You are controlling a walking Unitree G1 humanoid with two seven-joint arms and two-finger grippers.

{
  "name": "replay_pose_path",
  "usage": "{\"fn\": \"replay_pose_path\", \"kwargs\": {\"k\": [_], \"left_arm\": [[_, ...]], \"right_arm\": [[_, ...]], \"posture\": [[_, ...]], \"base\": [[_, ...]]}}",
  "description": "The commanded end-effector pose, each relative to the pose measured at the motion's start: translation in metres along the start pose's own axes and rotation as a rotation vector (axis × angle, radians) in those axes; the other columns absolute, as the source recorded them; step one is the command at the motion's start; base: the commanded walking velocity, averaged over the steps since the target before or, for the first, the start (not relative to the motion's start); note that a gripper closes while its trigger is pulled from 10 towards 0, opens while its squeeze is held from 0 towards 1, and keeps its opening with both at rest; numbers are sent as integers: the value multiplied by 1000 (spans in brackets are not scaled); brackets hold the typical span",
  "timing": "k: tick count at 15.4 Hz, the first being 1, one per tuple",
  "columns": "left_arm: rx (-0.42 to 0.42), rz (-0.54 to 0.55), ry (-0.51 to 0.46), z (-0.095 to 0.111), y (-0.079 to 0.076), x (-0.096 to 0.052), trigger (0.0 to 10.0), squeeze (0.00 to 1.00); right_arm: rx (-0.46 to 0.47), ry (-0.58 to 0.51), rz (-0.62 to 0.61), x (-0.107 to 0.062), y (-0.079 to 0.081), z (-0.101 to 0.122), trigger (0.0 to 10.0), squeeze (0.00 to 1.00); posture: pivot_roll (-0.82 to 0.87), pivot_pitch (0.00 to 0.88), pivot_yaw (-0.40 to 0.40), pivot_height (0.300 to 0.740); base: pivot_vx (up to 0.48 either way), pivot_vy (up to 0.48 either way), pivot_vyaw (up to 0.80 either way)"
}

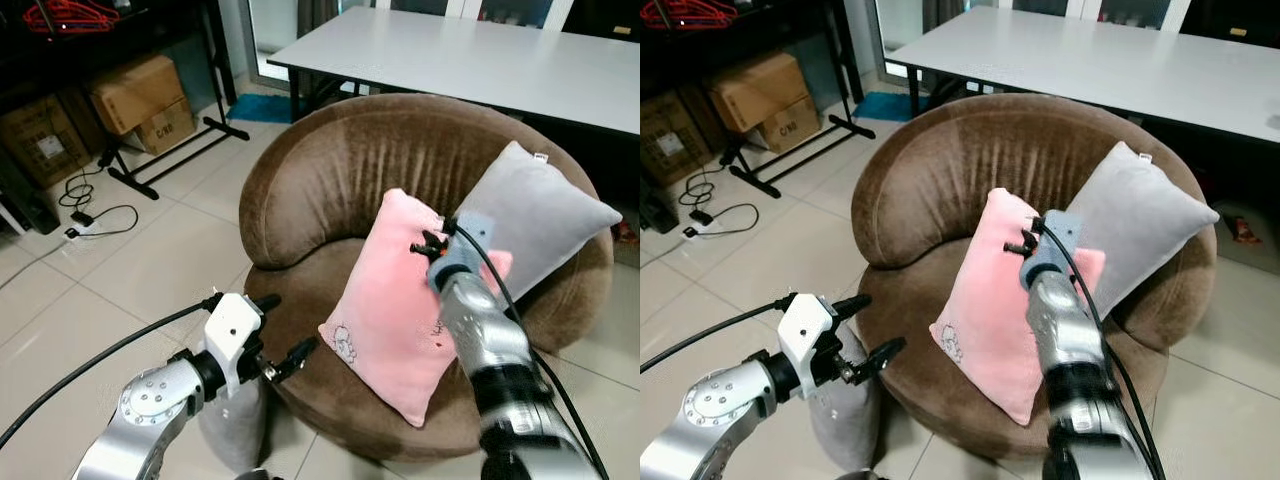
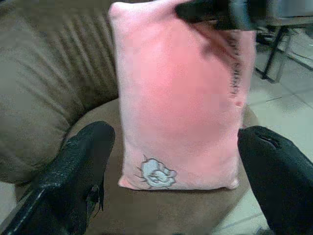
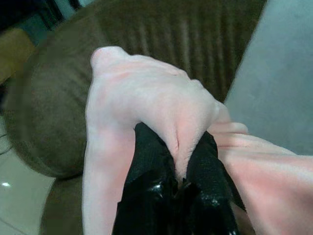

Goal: Move the pillow to the sofa from floor

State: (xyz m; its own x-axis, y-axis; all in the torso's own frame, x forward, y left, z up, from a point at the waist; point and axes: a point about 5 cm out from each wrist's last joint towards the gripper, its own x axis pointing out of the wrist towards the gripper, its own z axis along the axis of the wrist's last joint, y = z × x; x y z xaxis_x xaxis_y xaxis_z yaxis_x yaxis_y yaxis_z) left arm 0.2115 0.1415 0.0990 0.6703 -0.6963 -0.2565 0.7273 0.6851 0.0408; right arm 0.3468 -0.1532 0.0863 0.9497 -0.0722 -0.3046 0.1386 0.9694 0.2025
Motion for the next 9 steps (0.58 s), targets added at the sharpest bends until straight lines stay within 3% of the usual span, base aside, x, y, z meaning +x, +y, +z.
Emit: {"fn": "replay_pose_path", "kwargs": {"k": [1,5,9], "left_arm": [[0,-19,-1,2,-3,-3,10000,0],[-5,-39,10,3,-6,-4,10000,0],[-17,-68,12,3,-8,-3,10000,0]], "right_arm": [[17,-77,-23,5,-1,17,10000,0],[35,-119,-61,20,-1,42,10000,0],[-47,-43,-99,25,-3,30,10000,0]], "posture": [[-26,0,11,740],[-21,0,5,740],[-22,0,2,740]], "base": [[0,0,0],[0,0,0],[0,0,0]]}}
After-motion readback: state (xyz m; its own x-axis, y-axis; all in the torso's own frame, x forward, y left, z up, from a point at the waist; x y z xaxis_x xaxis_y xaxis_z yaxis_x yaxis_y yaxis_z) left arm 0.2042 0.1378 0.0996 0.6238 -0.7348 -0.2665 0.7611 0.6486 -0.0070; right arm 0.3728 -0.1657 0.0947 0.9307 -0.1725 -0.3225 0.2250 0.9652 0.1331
